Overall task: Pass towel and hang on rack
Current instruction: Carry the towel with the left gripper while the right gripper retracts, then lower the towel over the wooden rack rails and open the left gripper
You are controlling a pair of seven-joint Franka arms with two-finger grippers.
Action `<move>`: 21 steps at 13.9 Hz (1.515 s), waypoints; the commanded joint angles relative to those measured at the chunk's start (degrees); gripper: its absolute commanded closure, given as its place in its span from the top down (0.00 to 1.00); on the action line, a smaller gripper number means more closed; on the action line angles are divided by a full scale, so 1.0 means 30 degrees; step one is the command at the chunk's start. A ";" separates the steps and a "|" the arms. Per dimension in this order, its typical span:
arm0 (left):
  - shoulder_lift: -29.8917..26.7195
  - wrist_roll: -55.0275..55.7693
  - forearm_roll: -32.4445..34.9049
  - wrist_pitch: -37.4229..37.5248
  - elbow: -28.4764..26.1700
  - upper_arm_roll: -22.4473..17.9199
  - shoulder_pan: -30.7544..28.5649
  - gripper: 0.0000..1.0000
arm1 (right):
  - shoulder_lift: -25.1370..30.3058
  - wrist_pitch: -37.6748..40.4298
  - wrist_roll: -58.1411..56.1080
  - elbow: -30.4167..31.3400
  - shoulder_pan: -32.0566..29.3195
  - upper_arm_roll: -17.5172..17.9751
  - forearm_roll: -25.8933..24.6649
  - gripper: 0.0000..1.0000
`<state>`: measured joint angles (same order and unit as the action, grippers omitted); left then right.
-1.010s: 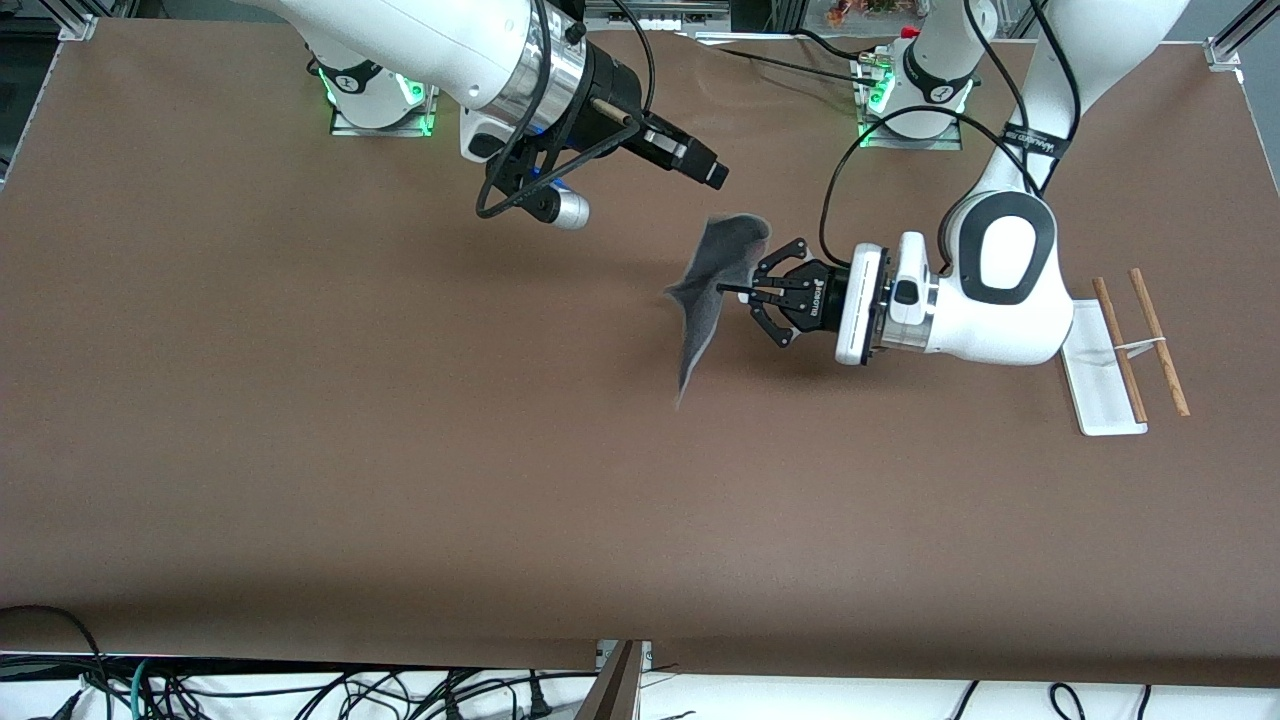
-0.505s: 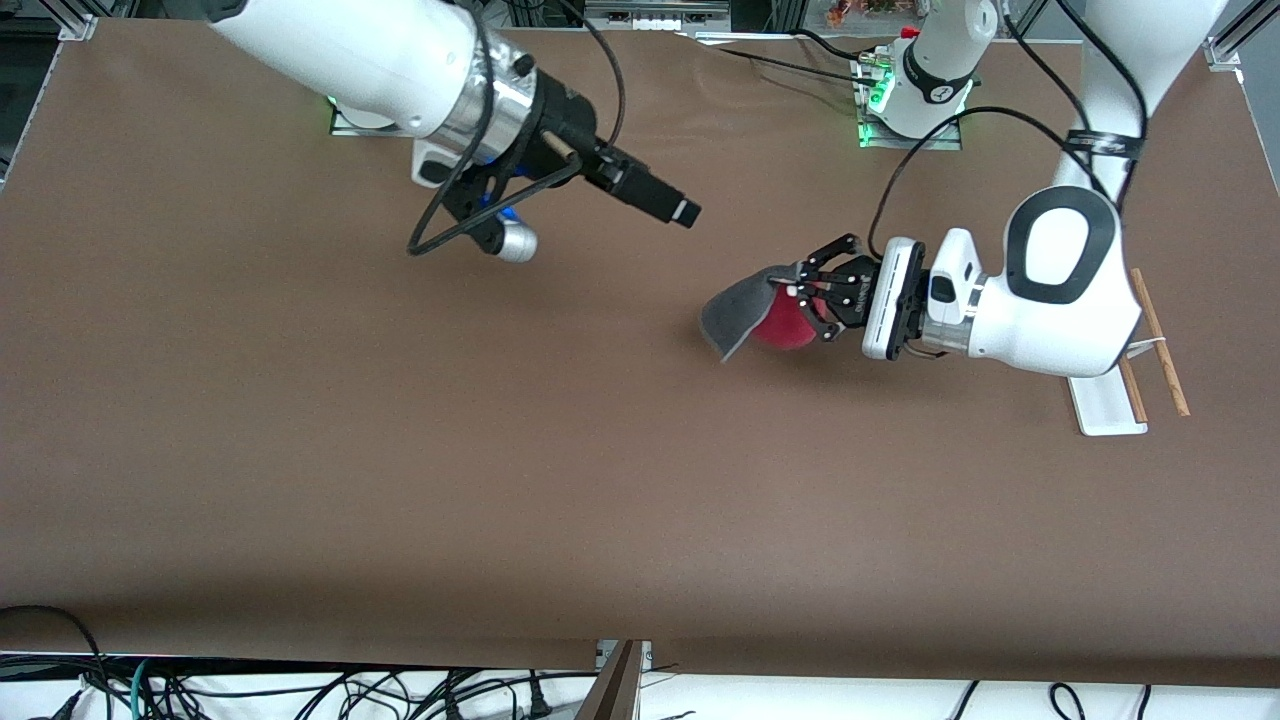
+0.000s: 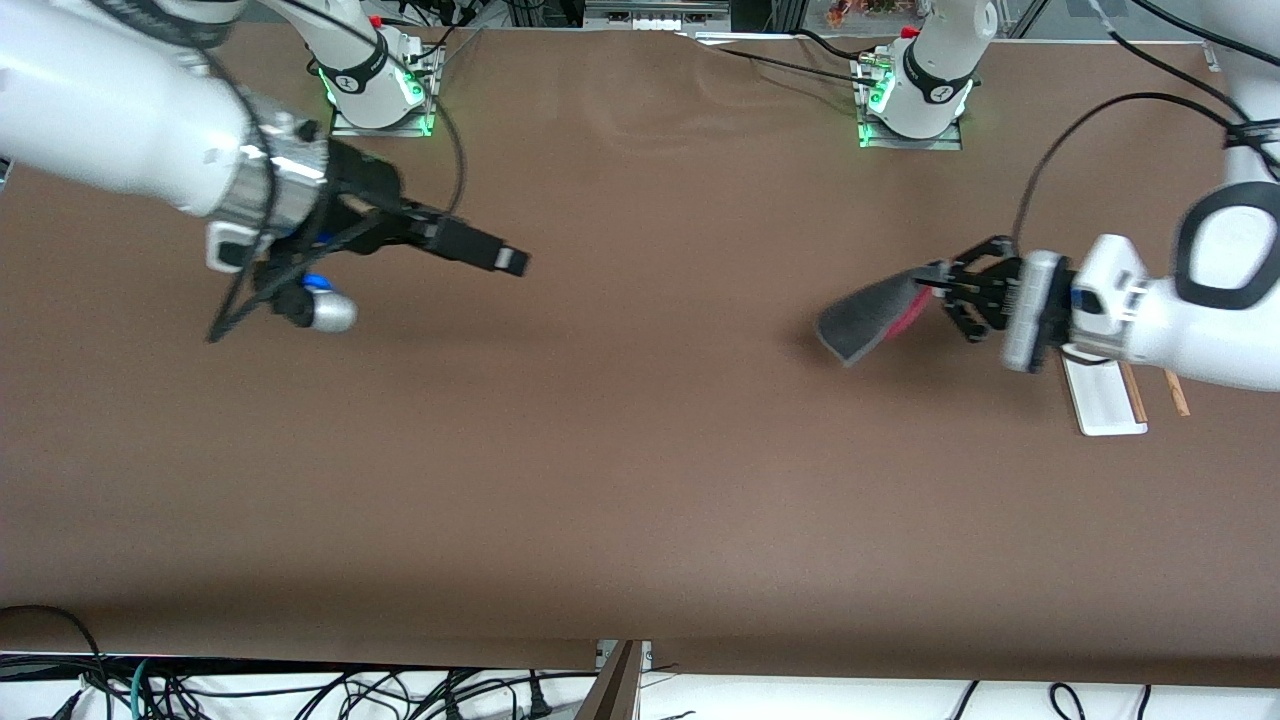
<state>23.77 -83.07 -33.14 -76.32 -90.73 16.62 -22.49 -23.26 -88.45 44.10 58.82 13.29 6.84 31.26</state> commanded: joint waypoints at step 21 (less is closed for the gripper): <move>0.5696 -0.0992 0.9315 -0.5084 0.6483 -0.5600 -0.5687 0.00 | 0.5674 -0.0897 -1.2824 1.0336 -0.0710 -0.3802 -1.0184 1.00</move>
<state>38.45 -84.63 -7.66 -90.88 -73.42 -0.33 -39.56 -8.19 -89.80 7.12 87.63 11.29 -4.20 1.48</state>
